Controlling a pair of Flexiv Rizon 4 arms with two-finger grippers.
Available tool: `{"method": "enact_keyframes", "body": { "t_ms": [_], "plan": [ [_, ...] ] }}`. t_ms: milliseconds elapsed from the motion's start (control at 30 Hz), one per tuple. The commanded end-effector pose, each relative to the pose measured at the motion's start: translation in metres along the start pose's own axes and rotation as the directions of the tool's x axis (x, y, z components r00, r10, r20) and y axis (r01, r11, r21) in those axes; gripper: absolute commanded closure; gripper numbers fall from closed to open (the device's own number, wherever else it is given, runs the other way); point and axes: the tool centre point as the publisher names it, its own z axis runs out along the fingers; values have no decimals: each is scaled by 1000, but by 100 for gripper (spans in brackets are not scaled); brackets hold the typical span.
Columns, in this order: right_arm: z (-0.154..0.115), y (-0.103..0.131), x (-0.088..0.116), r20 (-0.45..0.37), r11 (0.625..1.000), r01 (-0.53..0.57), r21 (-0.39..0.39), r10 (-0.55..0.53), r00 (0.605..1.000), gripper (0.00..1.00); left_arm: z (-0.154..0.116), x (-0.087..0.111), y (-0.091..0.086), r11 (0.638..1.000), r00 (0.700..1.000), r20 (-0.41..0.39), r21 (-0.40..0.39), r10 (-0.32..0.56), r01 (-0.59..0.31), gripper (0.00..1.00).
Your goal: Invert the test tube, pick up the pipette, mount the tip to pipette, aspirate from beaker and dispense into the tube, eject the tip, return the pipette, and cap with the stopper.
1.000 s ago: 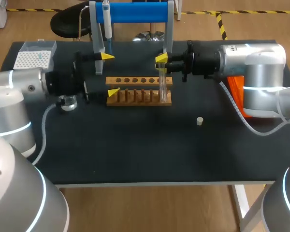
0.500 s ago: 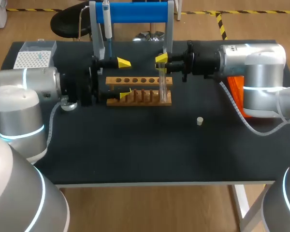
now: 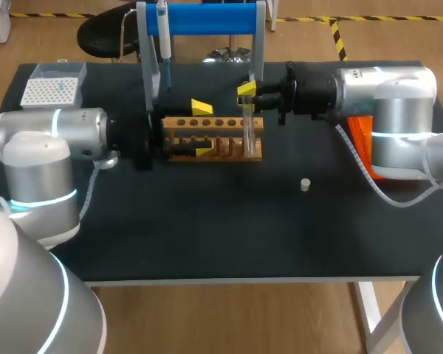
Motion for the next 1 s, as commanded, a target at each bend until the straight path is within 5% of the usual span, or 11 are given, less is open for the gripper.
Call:
{"method": "enact_keyframes", "body": {
  "t_ms": [33,767,1000],
  "plan": [
    [-1,0,1,3,1000,0,0,0,1000,100,19,1,2,1000,1000,-22,24,21,-21,0],
    [-1,0,1,3,1000,0,0,0,1000,100,79,-3,-20,995,997,-48,83,63,-58,0],
    [-1,0,1,3,1000,0,0,0,1000,100,86,-2,-23,995,998,-36,82,58,-55,9]
  ]
}}
